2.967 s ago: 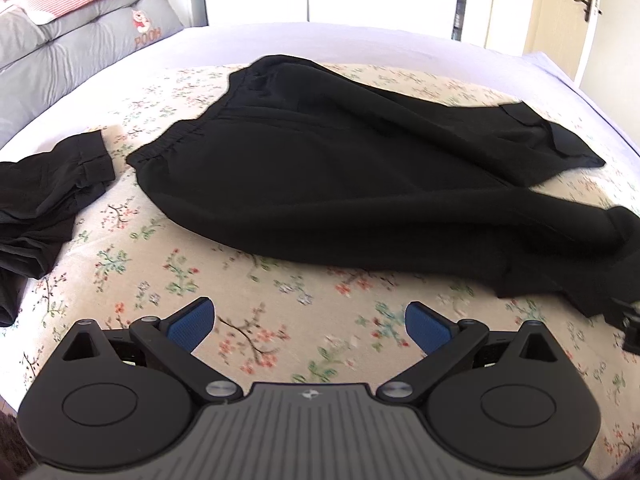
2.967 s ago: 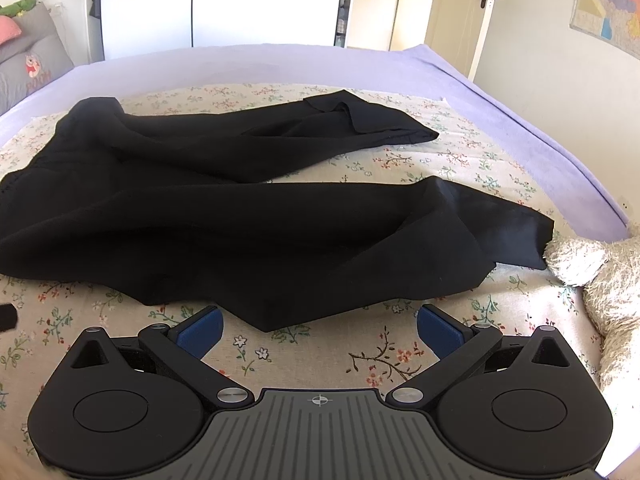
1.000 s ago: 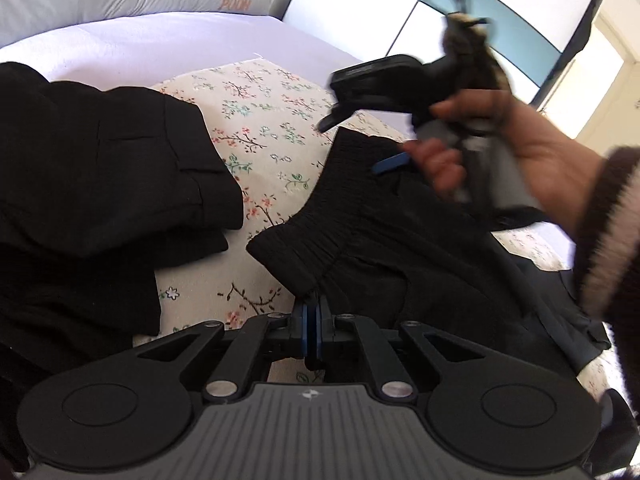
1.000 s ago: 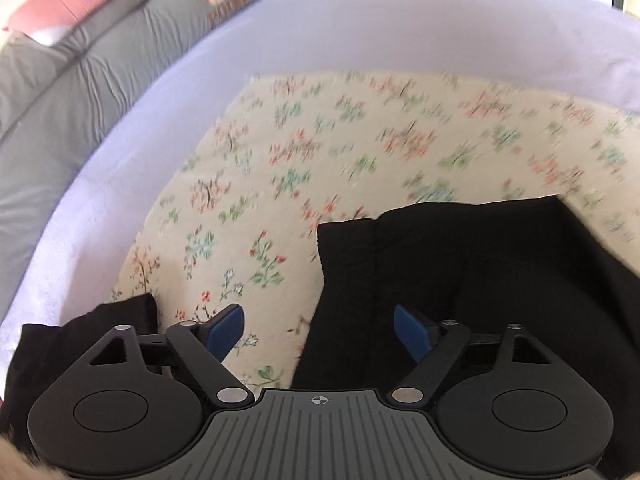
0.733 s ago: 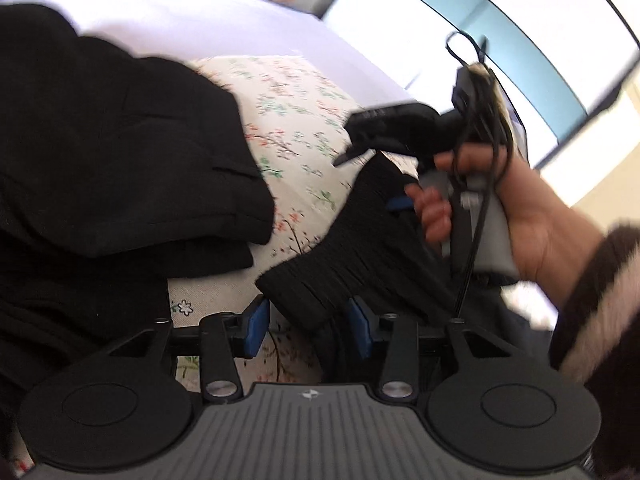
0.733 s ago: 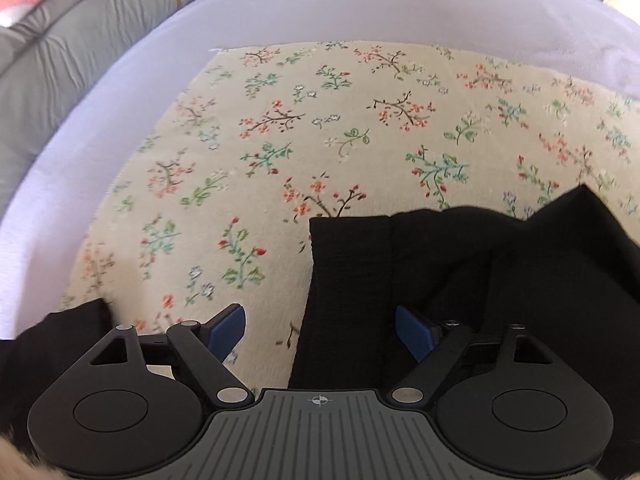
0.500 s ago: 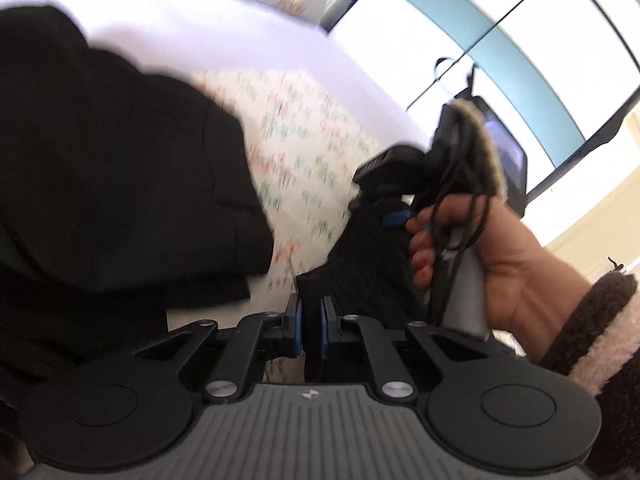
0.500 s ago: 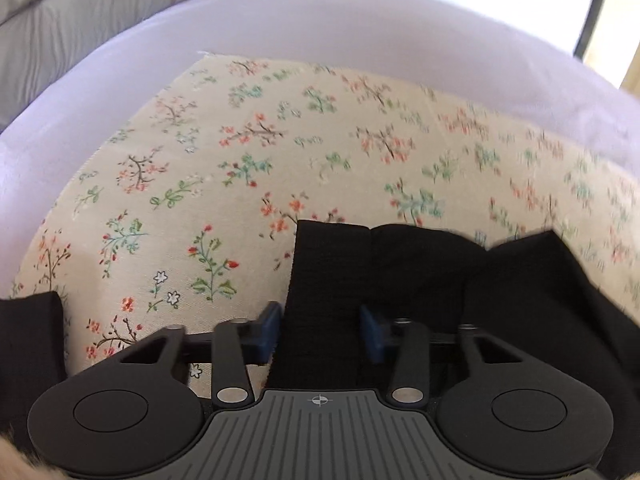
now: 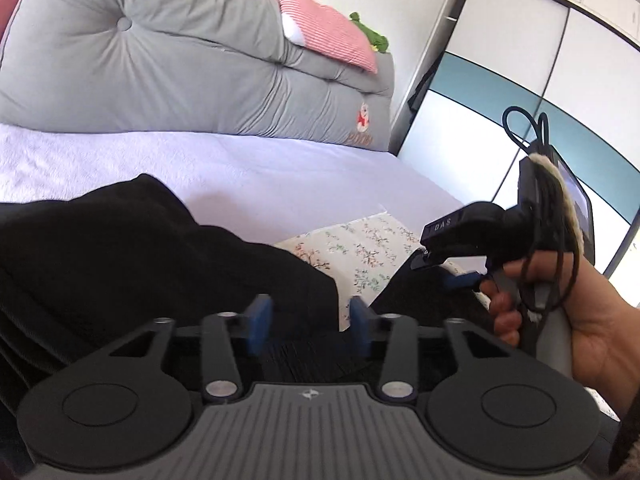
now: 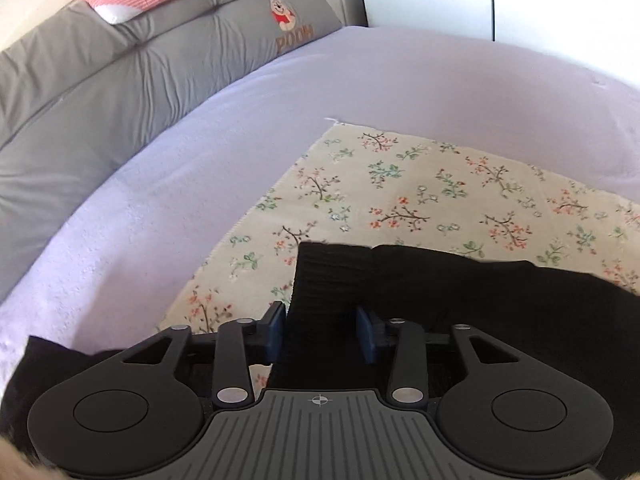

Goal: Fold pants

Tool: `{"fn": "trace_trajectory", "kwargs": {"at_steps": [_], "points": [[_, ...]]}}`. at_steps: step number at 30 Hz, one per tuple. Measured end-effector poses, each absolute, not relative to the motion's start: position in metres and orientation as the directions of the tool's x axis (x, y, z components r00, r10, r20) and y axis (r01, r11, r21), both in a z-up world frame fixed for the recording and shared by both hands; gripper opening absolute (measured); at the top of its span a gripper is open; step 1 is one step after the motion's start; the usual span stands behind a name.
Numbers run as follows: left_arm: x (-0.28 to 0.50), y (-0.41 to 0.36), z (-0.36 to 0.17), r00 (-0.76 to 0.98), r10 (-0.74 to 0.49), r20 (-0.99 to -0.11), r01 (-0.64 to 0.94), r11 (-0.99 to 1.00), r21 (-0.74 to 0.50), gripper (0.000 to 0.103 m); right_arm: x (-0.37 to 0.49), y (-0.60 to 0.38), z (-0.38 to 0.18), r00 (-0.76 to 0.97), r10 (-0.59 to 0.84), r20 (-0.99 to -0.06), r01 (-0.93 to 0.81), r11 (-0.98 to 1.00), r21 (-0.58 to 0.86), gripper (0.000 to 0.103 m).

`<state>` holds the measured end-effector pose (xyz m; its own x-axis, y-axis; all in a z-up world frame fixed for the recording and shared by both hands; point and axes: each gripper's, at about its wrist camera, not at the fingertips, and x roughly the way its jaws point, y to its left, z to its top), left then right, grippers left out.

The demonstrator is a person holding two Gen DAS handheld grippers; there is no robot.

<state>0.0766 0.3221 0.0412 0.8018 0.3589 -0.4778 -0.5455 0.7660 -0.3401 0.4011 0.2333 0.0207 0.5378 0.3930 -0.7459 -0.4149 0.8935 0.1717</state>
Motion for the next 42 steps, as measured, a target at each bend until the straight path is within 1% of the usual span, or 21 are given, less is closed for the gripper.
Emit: {"fn": "trace_trajectory", "kwargs": {"at_steps": [2,4,7,11,17,20,23,26,29,32,37,42], "points": [[0.080,0.321,0.040,0.812,0.335,-0.477,-0.524,0.779,-0.344,0.099,0.394,0.221,0.024,0.549,0.380,-0.744,-0.417,0.897,0.150,0.061],[0.086,0.317,0.037,0.818,0.306,-0.487,-0.503,0.791,-0.348,0.103,0.388,0.204,0.031,0.571,0.372,-0.732,-0.409,0.902,0.138,0.069],[0.091,0.308,0.035,0.818,0.260,-0.512,-0.471,0.815,-0.338,0.103,0.378,0.166,0.043,0.581,0.355,-0.732,-0.375,0.916,0.146,0.072],[0.096,0.290,0.034,0.826,0.175,-0.537,-0.405,0.846,-0.347,0.103,0.360,0.107,0.059,0.604,0.324,-0.728,-0.328,0.934,0.144,0.082],[0.096,0.238,0.032,0.824,0.054,-0.563,-0.271,0.912,-0.308,0.103,0.315,0.004,0.071,0.634,0.256,-0.730,-0.233,0.963,0.135,0.088],[0.095,0.205,0.029,0.816,-0.010,-0.578,-0.198,0.935,-0.295,0.103,0.289,-0.049,0.069,0.641,0.206,-0.740,-0.181,0.977,0.115,0.090],[0.091,0.174,0.024,0.796,-0.061,-0.603,-0.138,0.950,-0.279,0.103,0.259,-0.102,0.063,0.640,0.158,-0.752,-0.121,0.987,0.105,0.091],[0.086,0.139,0.022,0.783,-0.109,-0.612,-0.048,0.971,-0.235,0.103,0.228,-0.157,0.056,0.631,0.116,-0.767,-0.061,0.993,0.099,0.094],[0.080,0.101,0.020,0.773,-0.168,-0.612,0.073,0.981,-0.178,0.103,0.196,-0.210,0.048,0.627,0.051,-0.777,0.024,0.996,0.085,0.095],[0.072,0.062,0.012,0.743,-0.243,-0.624,0.200,0.970,-0.139,0.103,0.165,-0.261,0.039,0.612,-0.008,-0.791,0.115,0.990,0.079,0.095],[0.058,0.003,-0.011,0.643,-0.365,-0.673,0.385,0.914,-0.128,0.103,0.115,-0.346,0.021,0.583,-0.088,-0.808,0.271,0.958,0.091,0.095],[0.044,-0.047,-0.034,0.565,-0.426,-0.707,0.524,0.847,-0.092,0.103,0.082,-0.412,0.002,0.559,-0.167,-0.812,0.429,0.896,0.111,0.095]]}}
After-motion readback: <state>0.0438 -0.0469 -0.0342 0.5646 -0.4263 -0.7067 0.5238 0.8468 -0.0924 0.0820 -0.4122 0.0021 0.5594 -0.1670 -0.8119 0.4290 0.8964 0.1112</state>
